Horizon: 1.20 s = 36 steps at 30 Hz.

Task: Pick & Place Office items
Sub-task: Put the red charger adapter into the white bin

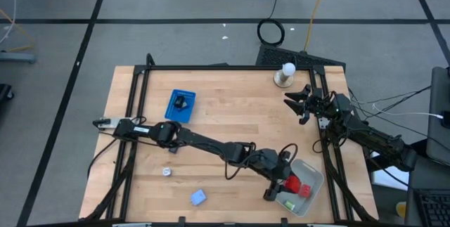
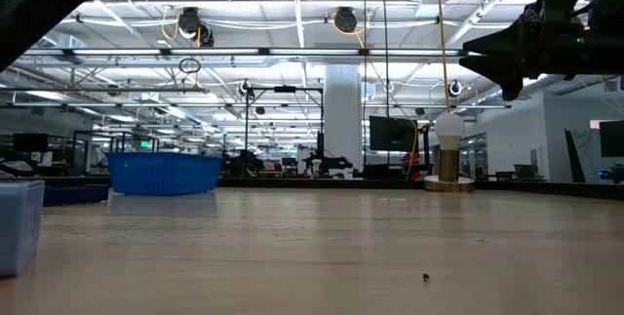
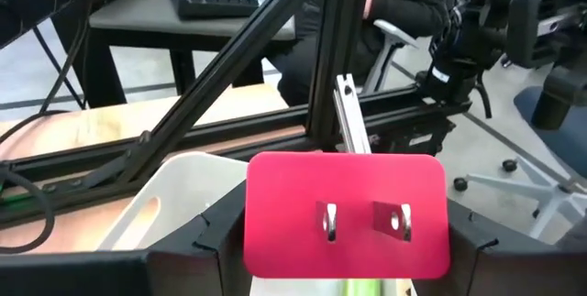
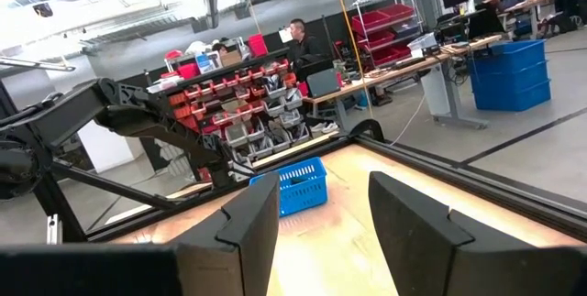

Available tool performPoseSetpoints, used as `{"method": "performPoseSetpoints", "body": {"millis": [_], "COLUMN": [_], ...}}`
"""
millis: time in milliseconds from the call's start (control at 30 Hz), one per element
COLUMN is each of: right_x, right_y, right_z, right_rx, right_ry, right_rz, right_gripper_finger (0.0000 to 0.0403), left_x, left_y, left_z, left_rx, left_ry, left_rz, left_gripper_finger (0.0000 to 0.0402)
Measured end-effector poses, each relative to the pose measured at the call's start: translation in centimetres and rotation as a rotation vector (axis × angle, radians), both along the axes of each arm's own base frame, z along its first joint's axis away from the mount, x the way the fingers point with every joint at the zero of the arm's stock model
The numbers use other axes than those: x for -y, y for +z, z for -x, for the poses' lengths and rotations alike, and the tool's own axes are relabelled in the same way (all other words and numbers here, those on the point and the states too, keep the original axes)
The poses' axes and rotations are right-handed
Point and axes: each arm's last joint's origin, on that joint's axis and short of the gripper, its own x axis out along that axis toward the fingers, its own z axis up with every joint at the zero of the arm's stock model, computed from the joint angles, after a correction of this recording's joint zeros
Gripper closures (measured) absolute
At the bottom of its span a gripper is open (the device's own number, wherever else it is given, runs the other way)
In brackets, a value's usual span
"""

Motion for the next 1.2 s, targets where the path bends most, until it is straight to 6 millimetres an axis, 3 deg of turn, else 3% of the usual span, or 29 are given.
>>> {"method": "performPoseSetpoints", "body": {"millis": [367, 600, 900, 1200], "right_x": [0.0, 0.0, 0.0, 0.0], "right_y": [0.0, -0.1, -0.1, 0.0], "right_z": [0.0, 0.0, 0.0, 0.0], "right_rx": [0.000, -0.007, -0.008, -0.002], "right_ry": [0.001, 0.000, 0.000, 0.000], "right_rz": [0.000, -0.005, -0.005, -0.001], "right_gripper_finger": [0.0243, 0.0243, 0.0243, 0.0243], "left_x": [0.1, 0.2, 1.0, 1.0], "left_y": [-1.1, -3.1, -4.9, -5.2], "left_z": [-0.2, -1.1, -1.1, -0.9], "left_rx": [0.000, 0.045, -0.020, -0.041], "left_ry": [0.004, 0.044, 0.025, 0.009], "left_rz": [-0.031, 0.021, 0.049, -0.005], "left_gripper_finger": [0.0191, 0.0191, 0.0191, 0.0191]}}
